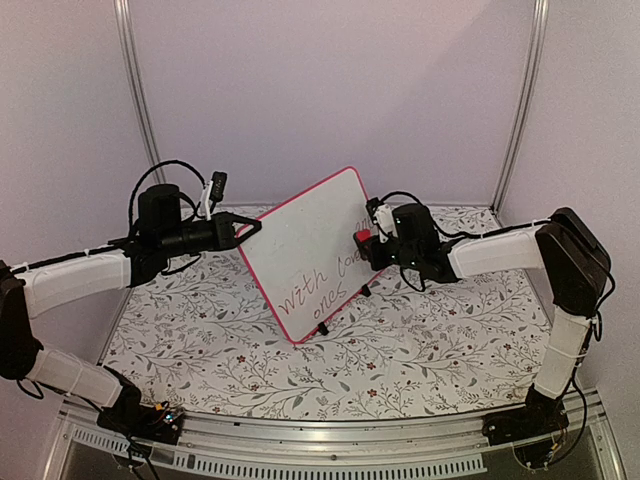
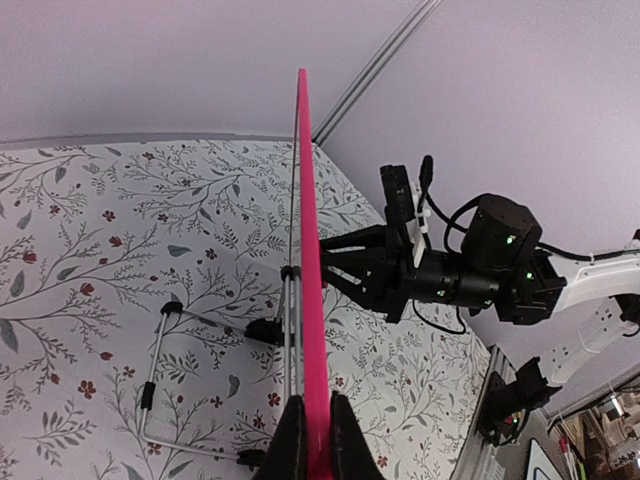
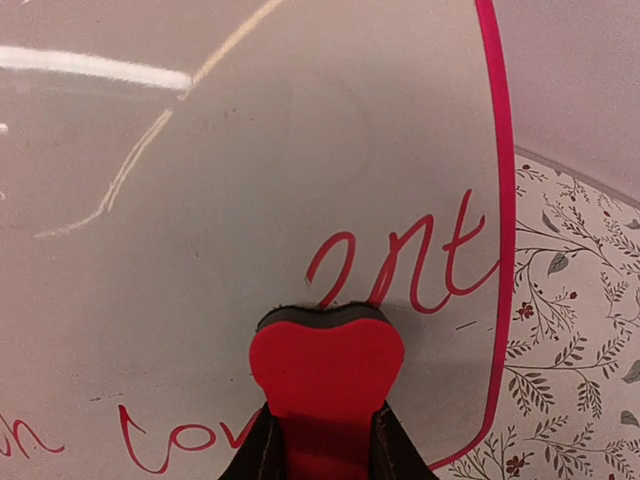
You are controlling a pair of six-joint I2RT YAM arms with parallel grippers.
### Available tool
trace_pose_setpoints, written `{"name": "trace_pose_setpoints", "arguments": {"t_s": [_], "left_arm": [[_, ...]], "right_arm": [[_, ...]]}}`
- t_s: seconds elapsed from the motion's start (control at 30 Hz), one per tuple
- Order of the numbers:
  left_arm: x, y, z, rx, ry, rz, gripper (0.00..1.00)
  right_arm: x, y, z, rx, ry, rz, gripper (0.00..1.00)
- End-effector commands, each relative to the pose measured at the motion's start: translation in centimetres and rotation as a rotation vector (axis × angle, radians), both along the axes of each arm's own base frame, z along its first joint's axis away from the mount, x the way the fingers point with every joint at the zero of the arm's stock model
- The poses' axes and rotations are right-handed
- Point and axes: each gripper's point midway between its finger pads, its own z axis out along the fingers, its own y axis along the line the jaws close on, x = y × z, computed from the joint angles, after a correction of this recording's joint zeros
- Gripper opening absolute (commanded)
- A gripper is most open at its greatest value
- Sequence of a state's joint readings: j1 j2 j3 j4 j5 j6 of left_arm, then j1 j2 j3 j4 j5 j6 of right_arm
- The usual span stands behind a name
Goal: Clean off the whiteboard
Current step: Erase the whiteboard at the center of the board.
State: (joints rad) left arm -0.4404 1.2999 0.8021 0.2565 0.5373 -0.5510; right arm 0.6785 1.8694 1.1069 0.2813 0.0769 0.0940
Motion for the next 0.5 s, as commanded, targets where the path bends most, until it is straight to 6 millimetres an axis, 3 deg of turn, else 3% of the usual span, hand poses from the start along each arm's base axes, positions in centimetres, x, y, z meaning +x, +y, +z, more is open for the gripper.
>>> {"name": "trace_pose_setpoints", "arguments": {"t_s": [0.0,0.23,0.47], "left_arm": [[-2.6,-1.6,2.4,-0.06,-0.046,-0.137,0.0],[-2.6,-1.6,2.4,-0.061,-0.048,-0.139,0.0],[-2.7,-1.6,2.4,-0.06,-0.048,-0.14,0.0]], "right_arm": [[-0.5,-0.8,-2.1,-0.03,0.055,-0.009,0.23],[0.1,-0.6,-0.9,-0.012,0.036,-0.014,0.23],[1.9,0.1,2.0,0.011,-0.011,-0.023,0.23]]}}
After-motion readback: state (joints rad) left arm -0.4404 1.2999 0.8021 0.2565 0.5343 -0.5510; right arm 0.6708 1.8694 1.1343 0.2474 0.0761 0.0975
